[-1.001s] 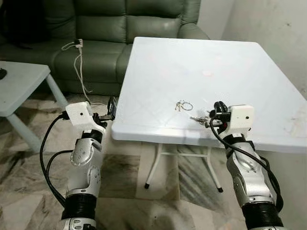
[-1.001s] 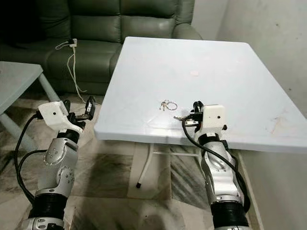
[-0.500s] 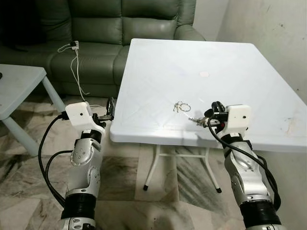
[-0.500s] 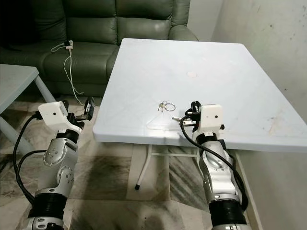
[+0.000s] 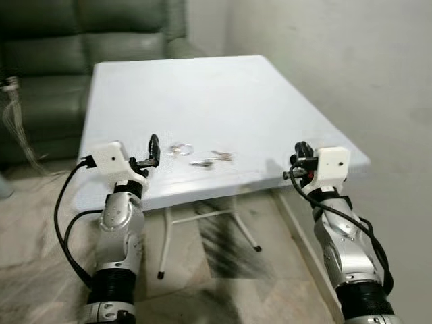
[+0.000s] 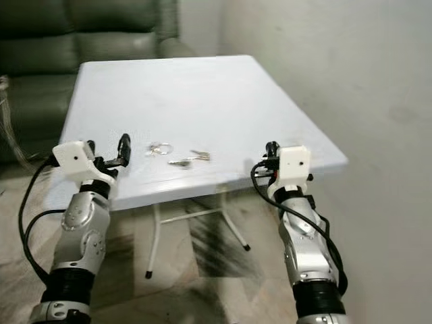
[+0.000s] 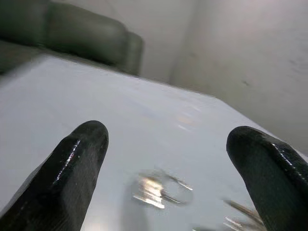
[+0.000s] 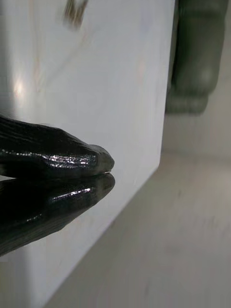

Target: Hang keys on a hook

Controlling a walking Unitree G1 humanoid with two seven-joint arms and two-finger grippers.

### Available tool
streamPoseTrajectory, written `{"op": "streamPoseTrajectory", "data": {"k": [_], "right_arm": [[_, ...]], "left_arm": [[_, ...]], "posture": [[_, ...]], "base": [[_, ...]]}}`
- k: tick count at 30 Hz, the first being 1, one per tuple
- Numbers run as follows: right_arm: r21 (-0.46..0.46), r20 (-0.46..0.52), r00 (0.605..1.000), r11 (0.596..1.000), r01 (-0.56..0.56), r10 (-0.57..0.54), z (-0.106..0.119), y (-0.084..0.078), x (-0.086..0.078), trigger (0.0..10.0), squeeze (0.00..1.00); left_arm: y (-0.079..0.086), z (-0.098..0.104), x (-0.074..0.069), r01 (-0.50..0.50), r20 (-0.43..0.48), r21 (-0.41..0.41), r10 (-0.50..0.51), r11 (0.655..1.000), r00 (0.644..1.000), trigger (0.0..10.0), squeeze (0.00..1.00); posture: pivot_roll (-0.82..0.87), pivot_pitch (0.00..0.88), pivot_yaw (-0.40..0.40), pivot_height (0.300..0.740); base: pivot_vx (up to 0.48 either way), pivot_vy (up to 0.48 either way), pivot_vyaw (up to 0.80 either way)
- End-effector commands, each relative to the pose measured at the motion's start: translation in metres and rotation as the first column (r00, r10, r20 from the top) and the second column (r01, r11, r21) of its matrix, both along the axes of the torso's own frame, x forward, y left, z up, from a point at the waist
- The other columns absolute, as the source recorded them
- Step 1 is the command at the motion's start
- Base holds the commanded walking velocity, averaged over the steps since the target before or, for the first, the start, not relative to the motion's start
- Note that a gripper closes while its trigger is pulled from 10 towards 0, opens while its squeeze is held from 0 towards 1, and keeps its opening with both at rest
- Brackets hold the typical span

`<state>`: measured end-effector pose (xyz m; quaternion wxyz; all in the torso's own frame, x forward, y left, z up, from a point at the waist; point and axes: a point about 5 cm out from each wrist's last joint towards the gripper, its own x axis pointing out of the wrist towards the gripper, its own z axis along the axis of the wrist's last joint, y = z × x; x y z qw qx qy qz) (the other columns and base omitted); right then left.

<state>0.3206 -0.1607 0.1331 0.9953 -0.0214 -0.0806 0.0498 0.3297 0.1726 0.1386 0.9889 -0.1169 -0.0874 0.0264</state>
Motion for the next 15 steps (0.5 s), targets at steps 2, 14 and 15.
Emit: {"op": "streamPoseTrajectory", "data": {"k": [2,14,15], "right_arm": [[-0.005,0.018,1.0,1.0,0.006,-0.006,0.0052,-0.0032,0.0014,10.0,0.0],[-0.011,0.022,1.0,1.0,-0.002,0.002,0.0069,-0.0035,0.0027,10.0,0.0],[-0.011,0.022,1.0,1.0,-0.002,0.002,0.0069,-0.0035,0.0025,10.0,0.0]], "left_arm": [[-0.0042,0.0006,0.001,0.01,-0.007,0.001,-0.01,1.0,1.0,10.0,0.0],[-0.0035,-0.0002,0.0021,-0.005,-0.021,0.001,0.005,1.0,1.0,10.0,0.0],[-0.0034,-0.0002,0.002,-0.006,-0.021,0.004,0.006,1.0,1.0,10.0,0.0]], "posture": [[0.02,0.0,-0.056,0.74],[0.01,0.0,-0.06,0.74],[0.01,0.0,-0.058,0.74]], "base": [[0.0,0.0,-0.78],[0.0,0.0,-0.78],[0.0,0.0,-0.78]]}}
